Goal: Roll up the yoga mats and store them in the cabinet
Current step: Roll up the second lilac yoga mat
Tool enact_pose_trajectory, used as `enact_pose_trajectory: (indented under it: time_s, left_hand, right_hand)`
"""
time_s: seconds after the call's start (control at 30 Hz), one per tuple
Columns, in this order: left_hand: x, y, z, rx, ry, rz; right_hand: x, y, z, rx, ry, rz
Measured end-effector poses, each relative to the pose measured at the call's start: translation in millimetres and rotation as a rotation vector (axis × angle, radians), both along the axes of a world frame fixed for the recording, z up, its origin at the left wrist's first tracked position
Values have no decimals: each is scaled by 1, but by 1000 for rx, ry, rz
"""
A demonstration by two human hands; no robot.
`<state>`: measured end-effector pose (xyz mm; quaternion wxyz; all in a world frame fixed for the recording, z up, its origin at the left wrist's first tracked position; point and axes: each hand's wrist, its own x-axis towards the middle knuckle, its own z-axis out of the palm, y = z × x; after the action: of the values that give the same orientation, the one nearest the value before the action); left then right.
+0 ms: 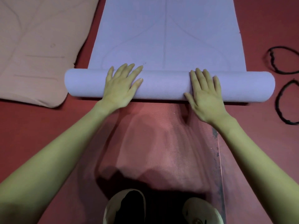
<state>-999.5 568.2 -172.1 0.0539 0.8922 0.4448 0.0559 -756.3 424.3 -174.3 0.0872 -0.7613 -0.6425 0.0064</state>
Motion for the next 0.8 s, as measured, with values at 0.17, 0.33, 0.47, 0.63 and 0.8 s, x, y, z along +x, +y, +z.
enact_pose_trajectory:
  time_s: [0.17, 0.33, 0.47, 0.63, 0.8]
  left_hand:
    - [4, 14, 12, -85, 57, -26]
    - [10, 22, 17, -36, 179, -86]
    - [16, 40, 18, -86, 110, -114]
    - [16, 40, 21, -54, -24, -124]
    - [4, 3, 28, -82, -80, -106]
  right_hand:
    - [10, 12, 2, -56, 9, 11]
    - [29, 47, 14, -223, 19, 38]
    - [36, 65, 21, -233, -1, 37]
    - [33, 62, 27, -178, -31, 19]
    - [23, 26, 39, -171, 47, 19]
